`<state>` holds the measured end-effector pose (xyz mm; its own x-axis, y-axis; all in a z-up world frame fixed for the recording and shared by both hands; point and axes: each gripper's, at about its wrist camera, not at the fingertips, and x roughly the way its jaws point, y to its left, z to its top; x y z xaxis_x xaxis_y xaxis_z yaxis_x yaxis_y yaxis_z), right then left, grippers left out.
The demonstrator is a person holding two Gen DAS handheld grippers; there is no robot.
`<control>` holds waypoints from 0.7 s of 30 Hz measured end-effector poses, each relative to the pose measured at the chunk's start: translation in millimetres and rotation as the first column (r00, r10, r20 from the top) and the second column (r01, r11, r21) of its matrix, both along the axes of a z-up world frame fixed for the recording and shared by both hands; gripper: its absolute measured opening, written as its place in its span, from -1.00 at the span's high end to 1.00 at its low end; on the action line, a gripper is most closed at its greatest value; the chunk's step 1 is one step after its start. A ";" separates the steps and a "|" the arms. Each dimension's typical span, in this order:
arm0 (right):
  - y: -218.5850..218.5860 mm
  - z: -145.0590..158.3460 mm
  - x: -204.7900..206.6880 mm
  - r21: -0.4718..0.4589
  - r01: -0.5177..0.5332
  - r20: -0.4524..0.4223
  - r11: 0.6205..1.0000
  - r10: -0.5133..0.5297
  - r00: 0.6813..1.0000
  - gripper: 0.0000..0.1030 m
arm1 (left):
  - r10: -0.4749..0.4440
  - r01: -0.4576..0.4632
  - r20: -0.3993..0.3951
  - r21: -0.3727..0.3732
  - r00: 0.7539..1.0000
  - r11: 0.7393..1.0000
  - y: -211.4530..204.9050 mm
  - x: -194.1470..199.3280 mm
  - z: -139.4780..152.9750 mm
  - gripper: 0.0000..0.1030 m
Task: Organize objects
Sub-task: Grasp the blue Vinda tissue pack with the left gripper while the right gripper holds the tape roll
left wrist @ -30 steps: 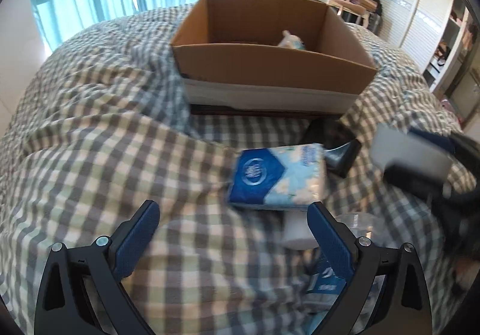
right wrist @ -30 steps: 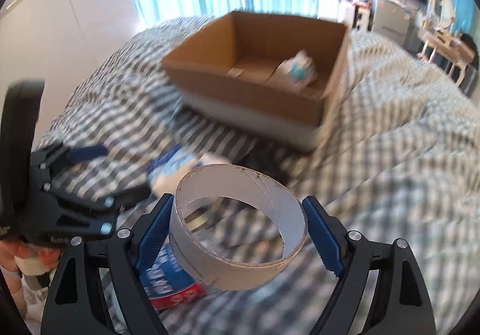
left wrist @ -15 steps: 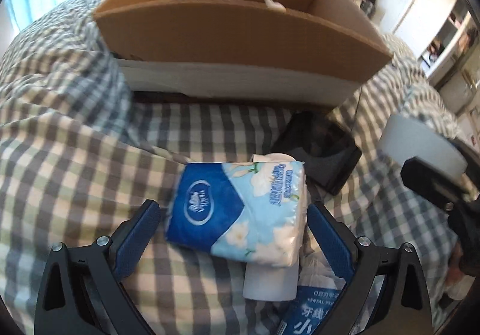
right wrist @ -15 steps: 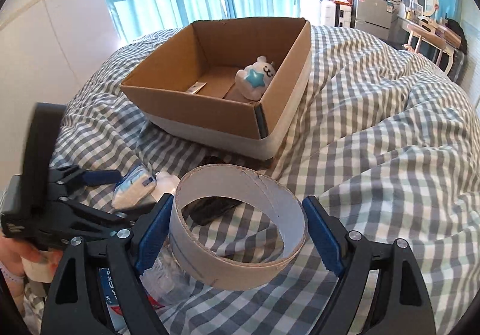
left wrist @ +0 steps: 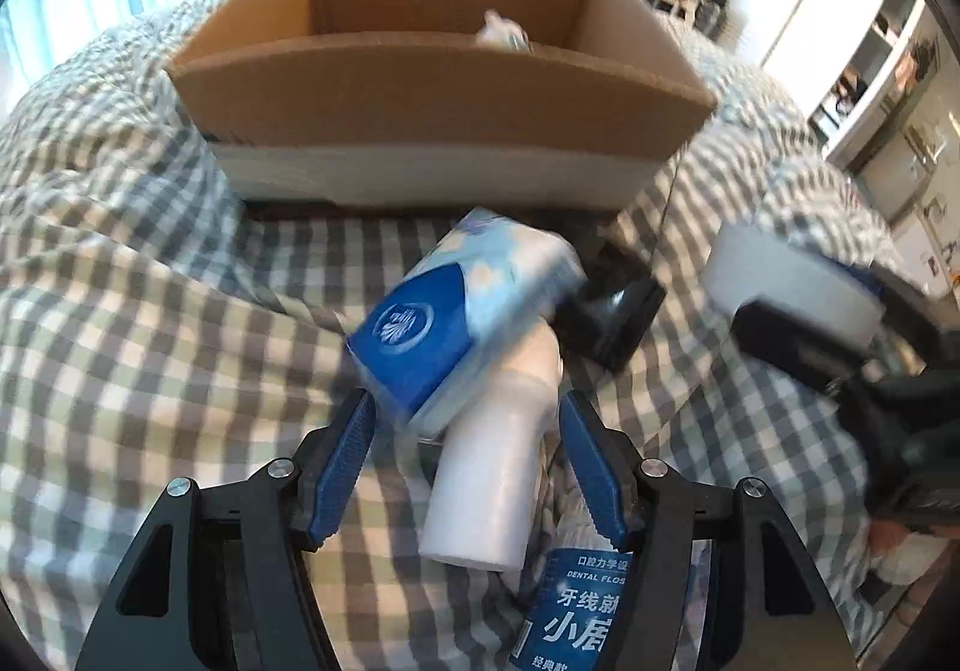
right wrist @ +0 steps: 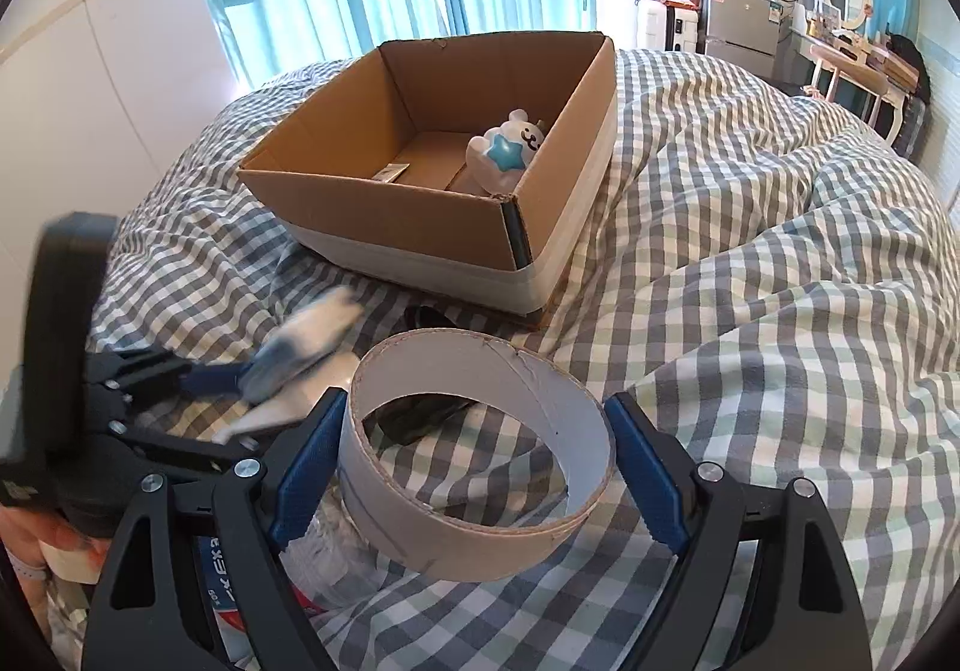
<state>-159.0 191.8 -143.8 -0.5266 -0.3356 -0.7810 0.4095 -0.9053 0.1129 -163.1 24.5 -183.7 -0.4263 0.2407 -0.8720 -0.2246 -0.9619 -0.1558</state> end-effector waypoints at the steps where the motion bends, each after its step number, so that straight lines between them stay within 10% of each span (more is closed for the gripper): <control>1: -0.5 -0.6 -0.3 0.006 0.001 0.002 1.000 -0.001 1.000 -0.66 | -0.001 0.001 -0.008 0.001 1.000 1.000 -0.7 -0.7 2.7 -0.27; 21: -5.3 -12.1 -6.3 0.044 0.005 0.028 0.999 -0.006 1.000 -0.66 | 0.008 -0.011 0.042 0.083 0.999 0.996 -4.6 -70.1 -24.6 -0.12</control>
<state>-165.4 186.6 -155.8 -0.5059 -0.2978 -0.8096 0.4019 -0.9118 0.0843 -233.3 19.9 -208.3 -0.3929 0.3093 -0.8660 -0.2070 -0.9473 -0.2444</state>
